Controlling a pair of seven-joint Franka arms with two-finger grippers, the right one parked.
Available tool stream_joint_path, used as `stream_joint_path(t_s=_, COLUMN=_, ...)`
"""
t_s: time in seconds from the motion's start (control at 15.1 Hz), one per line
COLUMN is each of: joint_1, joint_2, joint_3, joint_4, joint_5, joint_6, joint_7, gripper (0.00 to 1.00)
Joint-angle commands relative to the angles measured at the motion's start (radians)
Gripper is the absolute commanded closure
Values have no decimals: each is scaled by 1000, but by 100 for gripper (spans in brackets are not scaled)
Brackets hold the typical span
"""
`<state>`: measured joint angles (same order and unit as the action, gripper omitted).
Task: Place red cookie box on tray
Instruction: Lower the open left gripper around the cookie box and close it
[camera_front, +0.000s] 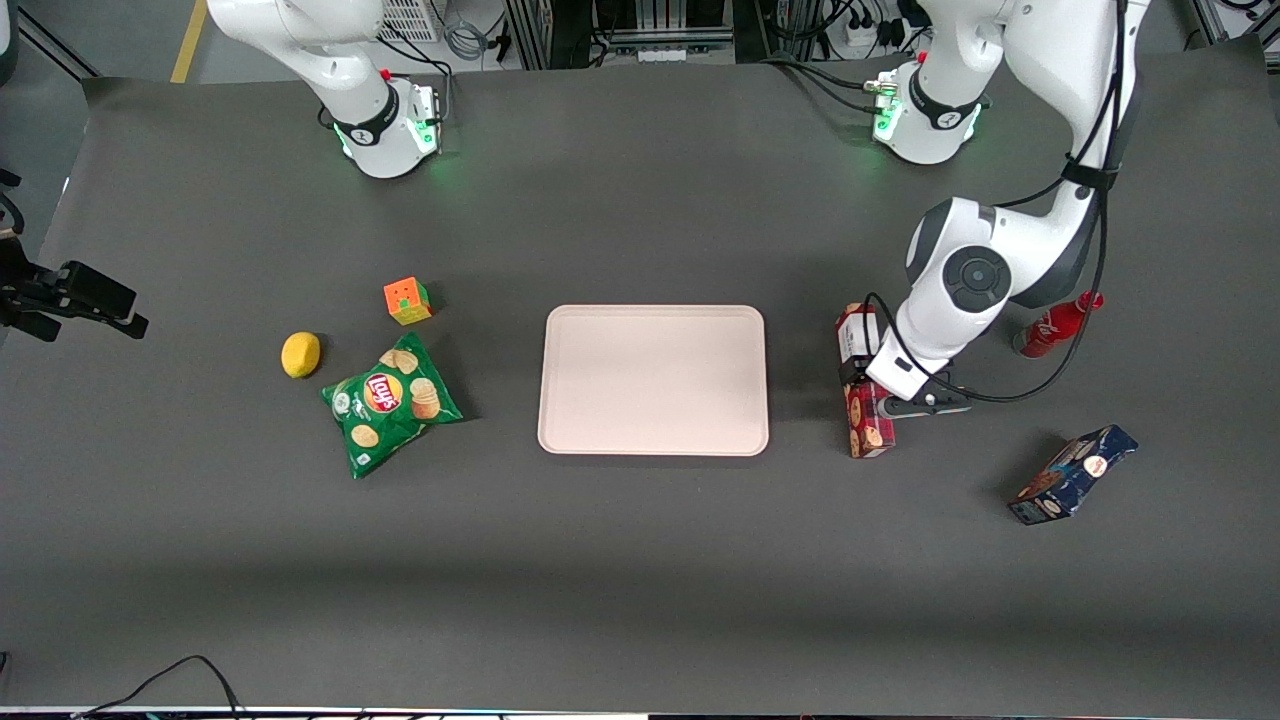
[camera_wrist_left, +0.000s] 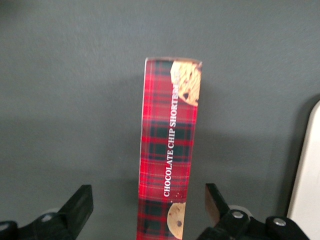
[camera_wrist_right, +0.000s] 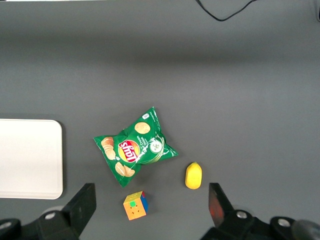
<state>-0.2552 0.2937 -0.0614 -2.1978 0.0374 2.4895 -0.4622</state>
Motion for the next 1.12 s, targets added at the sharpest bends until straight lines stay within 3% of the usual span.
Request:
stream_joint_path(t_s=0.0, joint_1=-30, joint_2=24, joint_3=5, joint_4=-14, joint_5=21, joint_6=29, joint_7=-61, gripper=0)
stream_joint_path(t_s=0.33, joint_1=-32, joint_2=55, joint_3=5, joint_4=-40, joint_5=21, joint_6=98, joint_7=-62, gripper=1)
stream_joint_path(t_s=0.4, joint_1=-33, joint_2=56, joint_3=5, joint_4=-40, joint_5=21, joint_6=100, joint_7=-62, gripper=8)
stream_joint_path(t_s=0.59, joint_1=-32, joint_2=53, joint_3=3, joint_4=-39, joint_5=21, joint_6=94, joint_7=-50, gripper=55)
stream_joint_path(t_s=0.66, joint_1=-32, joint_2=53, joint_3=3, joint_4=-37, joint_5=21, joint_6=92, joint_7=-49, gripper=66)
stream_joint_path(t_s=0.92, joint_1=-30, joint_2=42, joint_3=3, joint_4=-30, joint_5=21, joint_6=80, joint_7=-49, gripper=99)
stream_joint_path(t_s=1.06, joint_1=-29, joint_2=27, joint_3=3, joint_4=-25, joint_5=21, joint_6=75, joint_7=-52, gripper=100)
